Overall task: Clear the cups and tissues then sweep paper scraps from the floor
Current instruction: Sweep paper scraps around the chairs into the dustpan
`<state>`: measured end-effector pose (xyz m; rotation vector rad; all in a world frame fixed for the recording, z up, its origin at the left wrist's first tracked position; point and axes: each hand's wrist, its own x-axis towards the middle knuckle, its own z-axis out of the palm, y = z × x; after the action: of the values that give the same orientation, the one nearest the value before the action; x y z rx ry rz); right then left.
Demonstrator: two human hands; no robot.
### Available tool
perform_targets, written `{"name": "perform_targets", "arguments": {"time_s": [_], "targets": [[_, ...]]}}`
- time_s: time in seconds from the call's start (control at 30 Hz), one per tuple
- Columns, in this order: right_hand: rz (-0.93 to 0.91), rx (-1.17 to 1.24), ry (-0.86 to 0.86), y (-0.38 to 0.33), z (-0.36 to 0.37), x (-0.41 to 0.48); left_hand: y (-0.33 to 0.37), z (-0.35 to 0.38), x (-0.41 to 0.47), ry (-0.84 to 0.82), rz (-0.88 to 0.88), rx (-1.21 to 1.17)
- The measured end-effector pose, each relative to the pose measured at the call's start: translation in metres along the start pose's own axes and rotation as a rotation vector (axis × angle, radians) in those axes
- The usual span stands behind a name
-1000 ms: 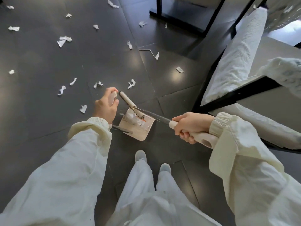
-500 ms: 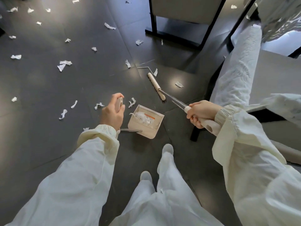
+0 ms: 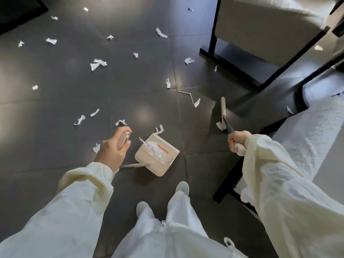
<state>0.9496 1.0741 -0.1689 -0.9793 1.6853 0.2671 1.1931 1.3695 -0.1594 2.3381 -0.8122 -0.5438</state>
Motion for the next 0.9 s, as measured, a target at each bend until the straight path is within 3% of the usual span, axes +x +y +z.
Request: {"name": "perform_targets", "arguments": {"time_s": [0.23,0.33,0.57,0.9], "targets": [[-0.025,-0.06,-0.14,-0.061,0.055,-0.006,-0.03,-0.027,0.007,0.052,-0.079,0.03],[-0.171,-0.292,-0.166,-0.068,0.085,-0.018,-0.043,-0.04,0.011,0.062,-0.107,0.023],[-0.192,-0.82,-0.2,-0.052,0.146,-0.061,-0.067,-0.056,0.02,0.086,-0.123,-0.005],[-0.034,-0.45,-0.384,-0.067,0.148,-0.097,-0.077,-0.067,0.035,0.081,-0.09,-0.059]]}}
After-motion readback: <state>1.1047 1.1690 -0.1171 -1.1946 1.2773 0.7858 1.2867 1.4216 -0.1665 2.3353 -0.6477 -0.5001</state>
